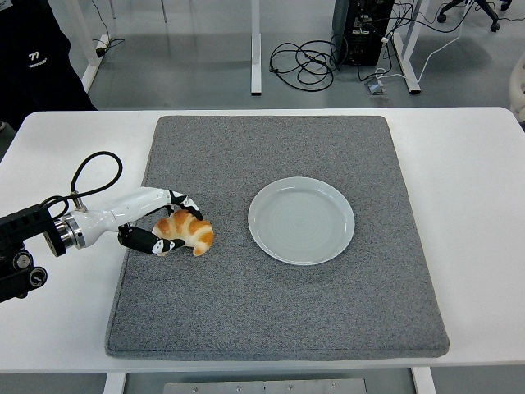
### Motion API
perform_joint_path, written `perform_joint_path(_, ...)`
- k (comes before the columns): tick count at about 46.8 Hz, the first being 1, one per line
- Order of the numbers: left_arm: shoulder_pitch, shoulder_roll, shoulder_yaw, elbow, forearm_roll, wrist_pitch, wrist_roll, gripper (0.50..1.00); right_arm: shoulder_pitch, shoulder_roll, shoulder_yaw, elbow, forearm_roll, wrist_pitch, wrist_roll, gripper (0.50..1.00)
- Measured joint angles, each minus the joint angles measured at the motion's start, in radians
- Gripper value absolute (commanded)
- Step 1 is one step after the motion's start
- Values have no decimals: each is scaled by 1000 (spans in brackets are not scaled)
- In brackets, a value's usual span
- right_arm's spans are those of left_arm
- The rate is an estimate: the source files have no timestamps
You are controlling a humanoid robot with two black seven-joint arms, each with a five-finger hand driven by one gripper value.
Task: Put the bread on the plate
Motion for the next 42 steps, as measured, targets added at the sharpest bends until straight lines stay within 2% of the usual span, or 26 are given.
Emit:
perform_joint_path(15,-146,29,-6,-1,-73,-71,-1,500,0,0,0,0,0,0,0,1000)
perform_joint_path(26,-289,14,-5,-1,-136,-122,11,500,0,0,0,0,0,0,0,1000)
perform_joint_path(32,-359,-36,3,-1,-188,-143,25,500,0,0,0,0,0,0,0,1000)
perform_joint_path(42,-420,-146,6,3,-196,-146,107,500,0,0,0,0,0,0,0,1000)
